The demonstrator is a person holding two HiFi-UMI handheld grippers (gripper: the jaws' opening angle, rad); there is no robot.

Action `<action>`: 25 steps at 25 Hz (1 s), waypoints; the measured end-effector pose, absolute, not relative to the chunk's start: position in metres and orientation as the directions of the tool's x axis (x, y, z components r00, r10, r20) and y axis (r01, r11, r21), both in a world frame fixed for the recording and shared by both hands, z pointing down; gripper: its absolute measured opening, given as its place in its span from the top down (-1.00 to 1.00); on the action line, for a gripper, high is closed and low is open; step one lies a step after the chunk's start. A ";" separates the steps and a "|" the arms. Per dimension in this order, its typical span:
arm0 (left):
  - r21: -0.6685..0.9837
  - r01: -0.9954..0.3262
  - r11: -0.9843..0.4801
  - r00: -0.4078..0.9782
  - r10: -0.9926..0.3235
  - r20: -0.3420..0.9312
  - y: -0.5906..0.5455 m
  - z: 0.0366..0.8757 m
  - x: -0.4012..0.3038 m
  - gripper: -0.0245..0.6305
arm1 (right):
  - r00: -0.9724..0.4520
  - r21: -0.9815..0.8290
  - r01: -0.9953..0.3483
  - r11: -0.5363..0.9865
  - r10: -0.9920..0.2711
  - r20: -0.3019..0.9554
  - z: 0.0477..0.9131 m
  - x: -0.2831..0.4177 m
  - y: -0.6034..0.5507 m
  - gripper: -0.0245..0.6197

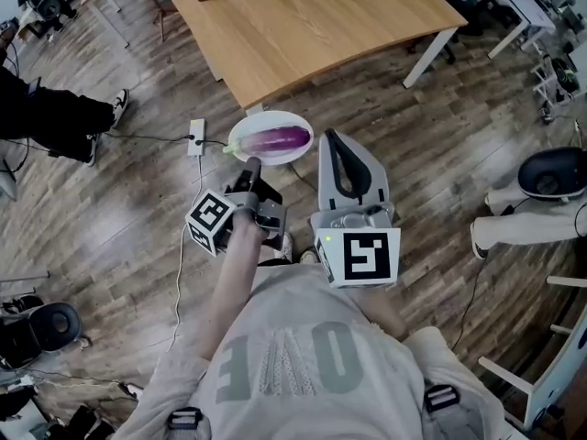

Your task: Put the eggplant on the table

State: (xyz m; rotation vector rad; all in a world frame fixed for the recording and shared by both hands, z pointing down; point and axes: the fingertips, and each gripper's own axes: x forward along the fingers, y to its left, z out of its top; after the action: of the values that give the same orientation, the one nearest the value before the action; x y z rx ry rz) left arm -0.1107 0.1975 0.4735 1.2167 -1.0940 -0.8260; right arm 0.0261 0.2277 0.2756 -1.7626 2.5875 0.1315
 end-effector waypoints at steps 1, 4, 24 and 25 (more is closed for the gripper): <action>0.980 -0.061 0.190 0.297 -0.934 0.199 0.196 0.474 -0.113 0.87 | -0.370 0.064 -0.928 0.366 -0.927 -0.060 0.274 0.024 0.226 0.87; 0.981 -0.074 0.180 0.293 -0.936 0.194 0.191 0.475 -0.125 0.87 | -0.376 0.065 -0.926 0.372 -0.924 -0.065 0.275 0.013 0.220 0.87; 0.989 -0.100 0.108 0.309 -0.942 0.134 0.101 0.457 -0.168 0.87 | -0.328 0.065 -0.943 0.326 -0.944 -0.031 0.292 -0.013 0.146 0.87; 0.989 -0.100 0.110 0.306 -0.942 0.136 0.092 0.457 -0.166 0.87 | -0.332 0.062 -0.942 0.330 -0.943 -0.033 0.293 -0.011 0.138 0.87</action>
State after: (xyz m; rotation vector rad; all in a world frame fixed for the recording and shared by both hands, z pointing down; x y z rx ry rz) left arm -0.1664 0.0923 0.4571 1.3088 -1.0852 -0.8449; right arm -0.0115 0.1378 0.2932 -1.8209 2.5688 0.1092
